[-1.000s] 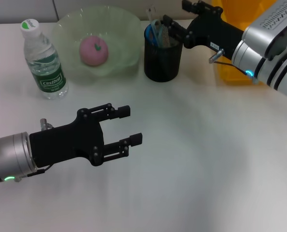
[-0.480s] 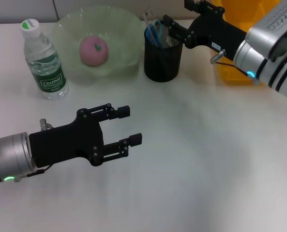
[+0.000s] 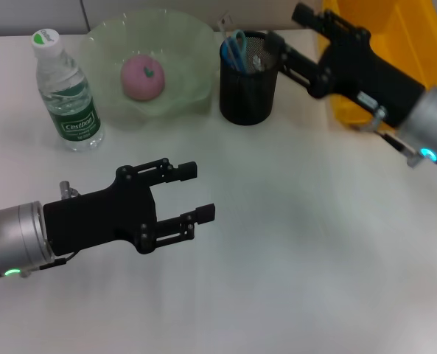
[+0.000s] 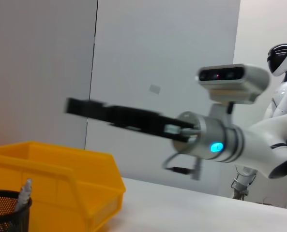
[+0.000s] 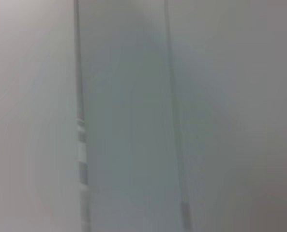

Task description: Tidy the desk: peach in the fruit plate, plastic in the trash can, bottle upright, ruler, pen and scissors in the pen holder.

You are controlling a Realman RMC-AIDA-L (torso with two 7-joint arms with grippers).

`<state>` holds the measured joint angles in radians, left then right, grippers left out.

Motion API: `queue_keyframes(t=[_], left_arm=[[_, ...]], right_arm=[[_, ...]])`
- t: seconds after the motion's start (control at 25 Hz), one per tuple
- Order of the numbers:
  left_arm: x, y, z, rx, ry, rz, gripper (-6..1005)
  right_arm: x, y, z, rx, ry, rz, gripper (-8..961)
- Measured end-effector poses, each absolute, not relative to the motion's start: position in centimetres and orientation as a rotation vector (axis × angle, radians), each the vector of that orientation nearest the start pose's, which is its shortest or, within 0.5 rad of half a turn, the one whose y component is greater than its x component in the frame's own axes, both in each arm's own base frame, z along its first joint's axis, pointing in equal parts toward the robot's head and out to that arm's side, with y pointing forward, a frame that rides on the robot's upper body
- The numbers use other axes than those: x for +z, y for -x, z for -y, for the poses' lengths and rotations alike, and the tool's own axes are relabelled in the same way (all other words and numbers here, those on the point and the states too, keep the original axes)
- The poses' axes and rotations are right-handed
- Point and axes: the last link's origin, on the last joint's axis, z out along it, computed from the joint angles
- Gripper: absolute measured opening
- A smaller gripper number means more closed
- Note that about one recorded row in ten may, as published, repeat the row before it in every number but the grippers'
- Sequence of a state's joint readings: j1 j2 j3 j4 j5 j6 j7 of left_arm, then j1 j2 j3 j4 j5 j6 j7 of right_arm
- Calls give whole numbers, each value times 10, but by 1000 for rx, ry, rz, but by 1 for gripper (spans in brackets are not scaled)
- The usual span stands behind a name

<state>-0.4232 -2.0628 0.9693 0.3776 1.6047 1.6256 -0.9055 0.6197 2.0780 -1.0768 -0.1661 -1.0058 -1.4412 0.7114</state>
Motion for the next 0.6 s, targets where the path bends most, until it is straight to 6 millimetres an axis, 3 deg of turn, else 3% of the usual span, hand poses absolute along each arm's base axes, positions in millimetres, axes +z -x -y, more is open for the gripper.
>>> queue_keyframes(t=[0.36, 0.6], left_arm=[[-28, 270, -269, -1040, 2723, 343, 676], [-20, 273, -266, -1045, 2758, 373, 676]], right_arm=[[-11, -247, -297, 1194, 2673, -459, 666], [-11, -259, -278, 1090, 2842, -431, 666]])
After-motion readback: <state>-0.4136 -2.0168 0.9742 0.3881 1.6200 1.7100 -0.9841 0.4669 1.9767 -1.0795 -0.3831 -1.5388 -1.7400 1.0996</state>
